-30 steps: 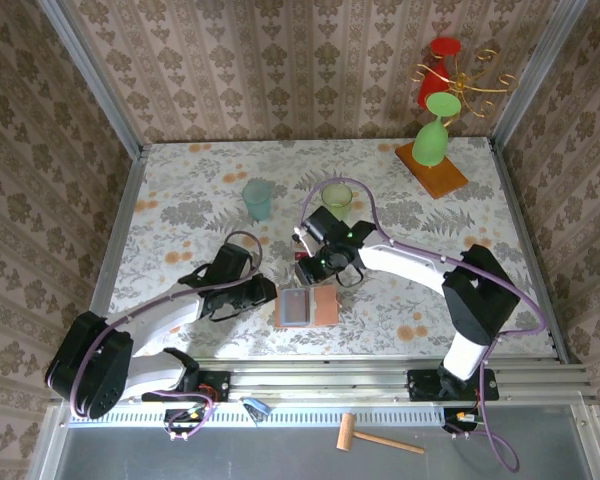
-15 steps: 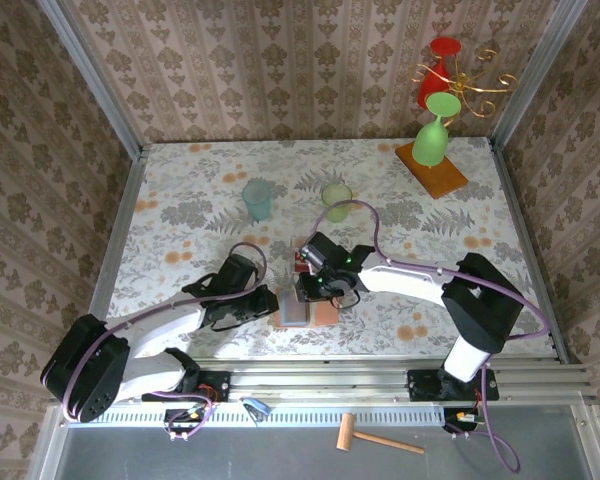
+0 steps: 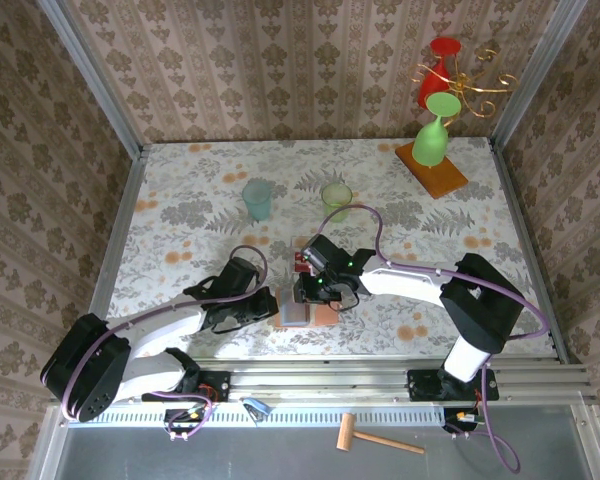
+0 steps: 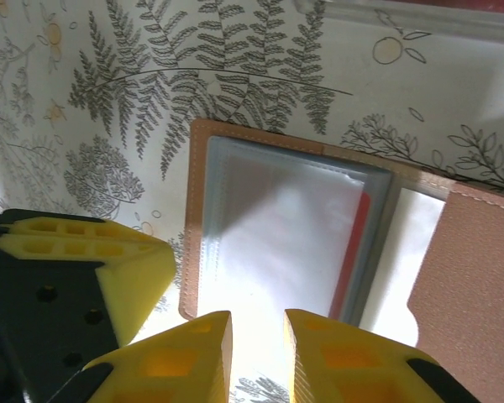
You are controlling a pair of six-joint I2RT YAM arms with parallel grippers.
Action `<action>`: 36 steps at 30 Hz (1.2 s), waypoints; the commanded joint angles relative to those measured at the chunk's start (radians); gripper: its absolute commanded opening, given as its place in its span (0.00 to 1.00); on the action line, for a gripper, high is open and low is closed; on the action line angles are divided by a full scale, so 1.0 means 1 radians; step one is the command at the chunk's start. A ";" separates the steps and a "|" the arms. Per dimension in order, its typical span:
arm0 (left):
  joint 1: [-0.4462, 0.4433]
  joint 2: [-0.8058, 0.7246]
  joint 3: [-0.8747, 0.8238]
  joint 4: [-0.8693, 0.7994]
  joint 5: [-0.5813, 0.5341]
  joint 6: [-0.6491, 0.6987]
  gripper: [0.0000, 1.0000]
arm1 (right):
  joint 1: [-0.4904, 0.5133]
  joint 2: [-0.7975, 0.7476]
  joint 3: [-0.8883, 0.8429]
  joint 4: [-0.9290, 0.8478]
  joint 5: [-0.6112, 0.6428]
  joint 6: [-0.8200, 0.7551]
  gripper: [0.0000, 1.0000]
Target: Take the credit cards out of the card holder
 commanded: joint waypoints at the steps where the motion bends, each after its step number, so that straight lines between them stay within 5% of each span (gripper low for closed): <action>1: -0.010 0.021 -0.008 0.017 -0.005 -0.017 0.07 | 0.004 0.010 -0.011 0.030 -0.025 0.033 0.23; 36: -0.011 0.051 -0.017 0.002 0.001 -0.019 0.07 | 0.013 0.071 -0.029 0.033 -0.053 0.065 0.36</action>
